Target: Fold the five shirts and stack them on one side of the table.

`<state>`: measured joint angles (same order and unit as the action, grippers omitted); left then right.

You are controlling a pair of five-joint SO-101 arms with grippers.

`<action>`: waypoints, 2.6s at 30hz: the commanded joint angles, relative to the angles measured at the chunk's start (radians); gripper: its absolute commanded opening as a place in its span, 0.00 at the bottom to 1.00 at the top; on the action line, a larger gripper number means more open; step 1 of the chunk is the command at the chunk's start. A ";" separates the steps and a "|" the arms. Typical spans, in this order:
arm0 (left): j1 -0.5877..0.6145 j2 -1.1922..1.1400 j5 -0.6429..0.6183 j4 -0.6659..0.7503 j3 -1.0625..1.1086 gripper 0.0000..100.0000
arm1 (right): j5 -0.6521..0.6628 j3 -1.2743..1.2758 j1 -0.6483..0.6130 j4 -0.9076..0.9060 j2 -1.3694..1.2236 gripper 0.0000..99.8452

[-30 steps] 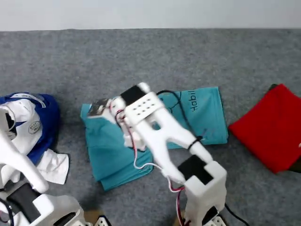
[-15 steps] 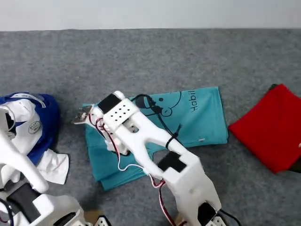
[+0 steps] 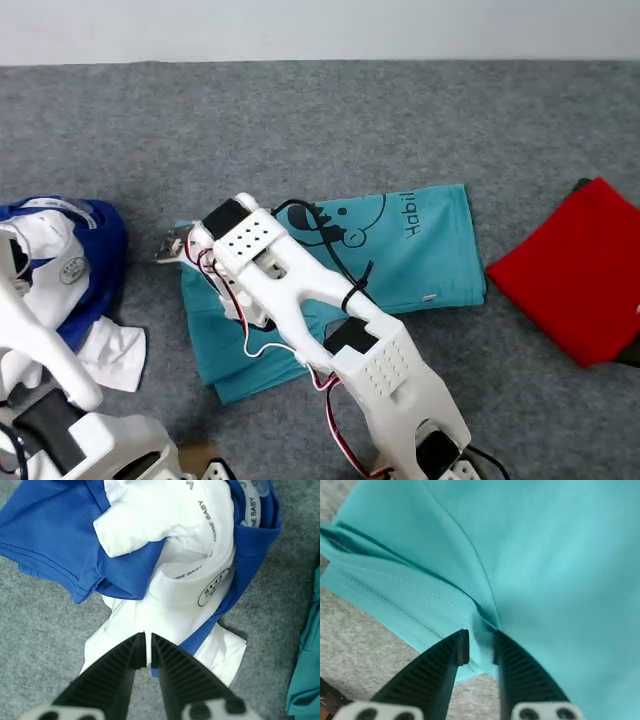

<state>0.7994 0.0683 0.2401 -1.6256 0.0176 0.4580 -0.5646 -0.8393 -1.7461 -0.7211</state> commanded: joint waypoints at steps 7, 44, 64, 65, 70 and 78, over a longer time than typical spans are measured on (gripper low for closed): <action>0.005 0.006 0.011 0.015 -0.031 0.03 | -0.005 -0.049 0.027 -0.012 -0.036 0.06; -0.002 -0.003 0.005 0.015 -0.028 0.03 | 0.028 -0.130 0.274 -0.038 0.007 0.10; -0.002 -0.003 0.005 0.064 0.019 0.03 | 0.032 -0.235 0.015 -0.035 -0.012 0.12; -0.002 -0.003 0.005 0.064 0.019 0.03 | 0.032 -0.235 0.010 -0.030 -0.024 0.12; -0.002 -0.003 0.005 0.064 0.019 0.03 | 0.083 -0.236 0.007 -0.002 -0.079 0.12; -0.002 -0.003 0.005 0.064 0.019 0.03 | 0.135 -0.365 0.013 -0.050 -0.084 0.01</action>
<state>0.7994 0.0621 0.2401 -1.5781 0.0422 0.5792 -0.8286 -0.8255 -1.7568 -0.8163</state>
